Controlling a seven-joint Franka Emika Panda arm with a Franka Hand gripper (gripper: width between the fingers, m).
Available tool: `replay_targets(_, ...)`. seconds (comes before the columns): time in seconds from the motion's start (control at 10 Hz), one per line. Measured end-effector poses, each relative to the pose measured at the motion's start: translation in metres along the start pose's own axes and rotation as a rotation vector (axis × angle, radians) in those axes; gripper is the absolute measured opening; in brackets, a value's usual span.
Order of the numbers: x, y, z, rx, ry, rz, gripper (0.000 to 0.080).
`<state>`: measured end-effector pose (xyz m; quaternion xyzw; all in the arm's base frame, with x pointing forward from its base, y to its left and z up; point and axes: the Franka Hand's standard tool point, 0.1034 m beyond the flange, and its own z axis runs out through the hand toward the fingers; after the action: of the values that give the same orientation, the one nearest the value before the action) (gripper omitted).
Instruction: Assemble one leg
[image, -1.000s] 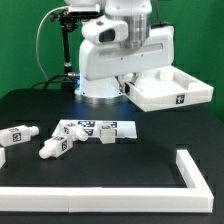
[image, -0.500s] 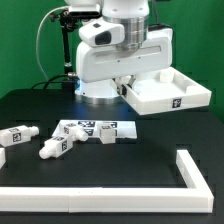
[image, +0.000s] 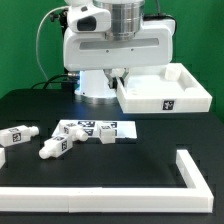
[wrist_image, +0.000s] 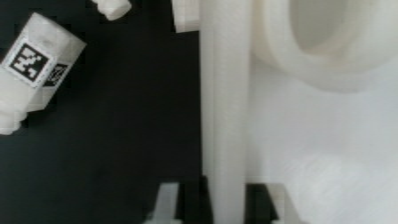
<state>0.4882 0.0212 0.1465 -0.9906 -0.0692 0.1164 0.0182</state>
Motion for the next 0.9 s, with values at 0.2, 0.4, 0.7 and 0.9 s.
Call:
replay_targets(0.2,0.0,0.0,0.002,0.001,-0.003,0.0,0.0048)
replay_targets(0.4,0.011,0.009,0.01,0.008,-0.014,0.016,0.0048)
replay_targets(0.7,0.054,0.04,0.039,0.031,-0.006,0.052,0.0048)
replay_targets(0.9,0.058,0.044,0.045,0.034,0.0,0.023,0.0048)
